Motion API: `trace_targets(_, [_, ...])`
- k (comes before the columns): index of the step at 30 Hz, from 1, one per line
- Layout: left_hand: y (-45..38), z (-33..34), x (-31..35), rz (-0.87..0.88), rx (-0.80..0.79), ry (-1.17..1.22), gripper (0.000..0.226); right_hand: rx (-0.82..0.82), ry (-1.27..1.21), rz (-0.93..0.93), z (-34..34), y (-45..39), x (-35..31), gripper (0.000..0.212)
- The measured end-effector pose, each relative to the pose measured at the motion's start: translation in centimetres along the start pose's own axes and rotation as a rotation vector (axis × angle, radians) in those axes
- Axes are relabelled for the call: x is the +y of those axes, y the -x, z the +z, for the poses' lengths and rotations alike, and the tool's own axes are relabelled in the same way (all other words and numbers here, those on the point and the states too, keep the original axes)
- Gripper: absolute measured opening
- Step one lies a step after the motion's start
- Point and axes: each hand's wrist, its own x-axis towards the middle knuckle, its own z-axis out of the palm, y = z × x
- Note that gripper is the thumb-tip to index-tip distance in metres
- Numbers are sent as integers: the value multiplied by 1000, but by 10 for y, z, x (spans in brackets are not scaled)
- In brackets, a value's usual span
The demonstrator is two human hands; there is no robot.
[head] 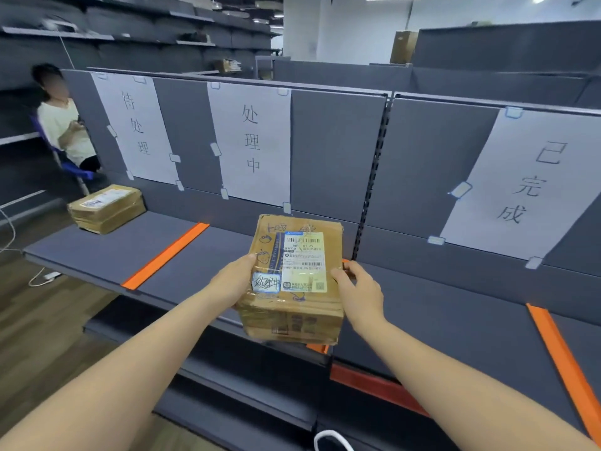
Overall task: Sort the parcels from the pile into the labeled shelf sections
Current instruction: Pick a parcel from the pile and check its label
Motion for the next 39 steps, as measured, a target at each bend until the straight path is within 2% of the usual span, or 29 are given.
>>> trace_targets(3, [-24,-31,-4,21,-11,-24,47,22,2,17,33,-6,-14,9])
trace_targets(9, [-66,-87,-14,39,-61,-128,48,60,-5,35,99,-11,-38,18])
trace_targets(14, [-93,-118,-28,-1,-112,-103,48,65,50,87,140,-16,-51,19])
trace_targets(18, [-114,-133,-33,-7,-141,-84,47,47,74,121,162,-23,-55,13])
trace_targets(21, [-134,-139,-36,-8,-167,-56,47,36,80,139,175,-35,-57,17])
trace_targets(27, [-173,-147,-44,-21,-138,-50,47,-34,106,123,202,-69,-57,16])
trace_targets(34, [-218,-166,-59,-49,-106,-18,49,-129,146,121,240,-106,-58,29])
trace_targets(39, [-243,-176,-63,-70,-104,-27,48,-133,156,152,263,-119,-57,37])
